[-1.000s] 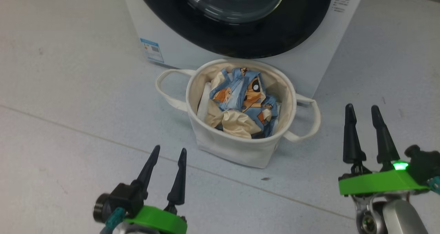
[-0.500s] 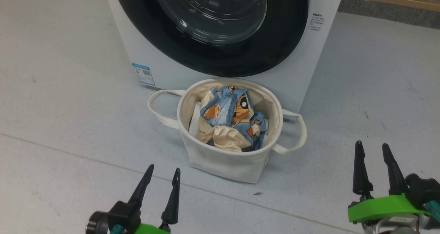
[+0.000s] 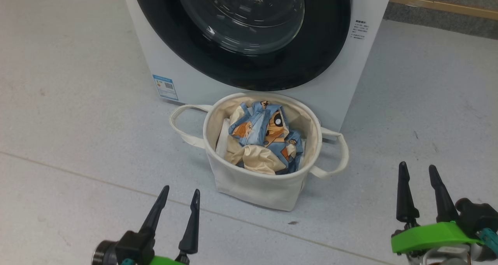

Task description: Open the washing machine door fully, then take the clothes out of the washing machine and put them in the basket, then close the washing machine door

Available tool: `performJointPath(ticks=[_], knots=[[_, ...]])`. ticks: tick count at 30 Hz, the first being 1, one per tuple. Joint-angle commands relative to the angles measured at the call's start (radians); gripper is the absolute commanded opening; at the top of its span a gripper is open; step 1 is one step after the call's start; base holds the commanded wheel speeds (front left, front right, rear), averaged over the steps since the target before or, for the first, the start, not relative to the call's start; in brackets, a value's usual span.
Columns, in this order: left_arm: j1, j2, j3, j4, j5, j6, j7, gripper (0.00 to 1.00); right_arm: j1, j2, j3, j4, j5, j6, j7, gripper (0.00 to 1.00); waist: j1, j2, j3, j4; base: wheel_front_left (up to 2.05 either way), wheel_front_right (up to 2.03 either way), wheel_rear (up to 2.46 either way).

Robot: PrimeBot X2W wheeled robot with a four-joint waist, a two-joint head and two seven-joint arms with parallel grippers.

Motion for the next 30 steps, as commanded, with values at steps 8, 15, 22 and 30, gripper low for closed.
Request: performJointPath(ticks=[8, 15, 22, 30], knots=[[-0.016, 0.007, 0.036, -0.060, 0.011, 0.010, -0.005, 1.00, -0.014, -0.003, 0.026, -0.028, -0.001, 0.000, -0.005, 1.00, 0.0000, -0.0001, 0.008, 0.005, 0.00, 0.00, 0.00], [0.016, 0.000, 0.002, 0.028, -0.031, 0.008, 0.007, 0.00, 0.007, 0.005, 0.000, 0.055, 0.034, 0.000, 0.009, 0.00, 0.0003, -0.0001, 0.007, 0.004, 0.00, 0.00, 0.00], [0.013, 0.007, 0.014, 0.030, -0.121, 0.002, 0.022, 0.00, 0.004, 0.005, -0.002, 0.057, 0.109, 0.000, 0.030, 0.00, 0.0005, -0.0001, 0.003, -0.003, 0.00, 0.00, 0.00], [0.007, 0.013, 0.026, 0.035, -0.209, -0.005, 0.037, 0.00, -0.003, 0.004, -0.006, 0.061, 0.184, 0.000, 0.051, 0.00, 0.0001, -0.0001, 0.001, -0.009, 0.00, 0.00, 0.00]])
